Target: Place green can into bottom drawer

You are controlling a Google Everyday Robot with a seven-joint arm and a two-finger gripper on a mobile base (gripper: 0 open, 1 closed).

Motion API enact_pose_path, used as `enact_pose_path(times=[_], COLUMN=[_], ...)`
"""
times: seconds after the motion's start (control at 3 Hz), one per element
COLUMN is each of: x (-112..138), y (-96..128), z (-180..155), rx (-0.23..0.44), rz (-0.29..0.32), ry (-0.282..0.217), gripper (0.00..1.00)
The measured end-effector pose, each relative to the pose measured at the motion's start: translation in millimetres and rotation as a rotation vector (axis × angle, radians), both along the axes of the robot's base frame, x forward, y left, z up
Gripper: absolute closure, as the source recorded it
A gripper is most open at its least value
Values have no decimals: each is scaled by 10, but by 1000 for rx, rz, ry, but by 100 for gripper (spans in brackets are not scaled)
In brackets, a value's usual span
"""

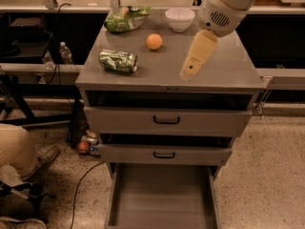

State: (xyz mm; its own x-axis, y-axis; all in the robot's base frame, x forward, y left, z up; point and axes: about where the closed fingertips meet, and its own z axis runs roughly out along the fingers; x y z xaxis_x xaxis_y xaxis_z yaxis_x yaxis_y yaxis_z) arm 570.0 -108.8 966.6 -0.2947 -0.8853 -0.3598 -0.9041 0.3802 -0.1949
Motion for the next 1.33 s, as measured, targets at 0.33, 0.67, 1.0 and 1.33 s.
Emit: enact_pose_path(times=[0.33, 0.67, 1.0, 1.33], x=[11, 217, 478, 623], y=[20, 425, 799, 1151], z=[-16, -275, -533, -642], rx=[1, -47, -74, -87], rz=[0, 44, 39, 36], ry=[4, 52, 85, 70], gripper=[0, 0, 0, 0])
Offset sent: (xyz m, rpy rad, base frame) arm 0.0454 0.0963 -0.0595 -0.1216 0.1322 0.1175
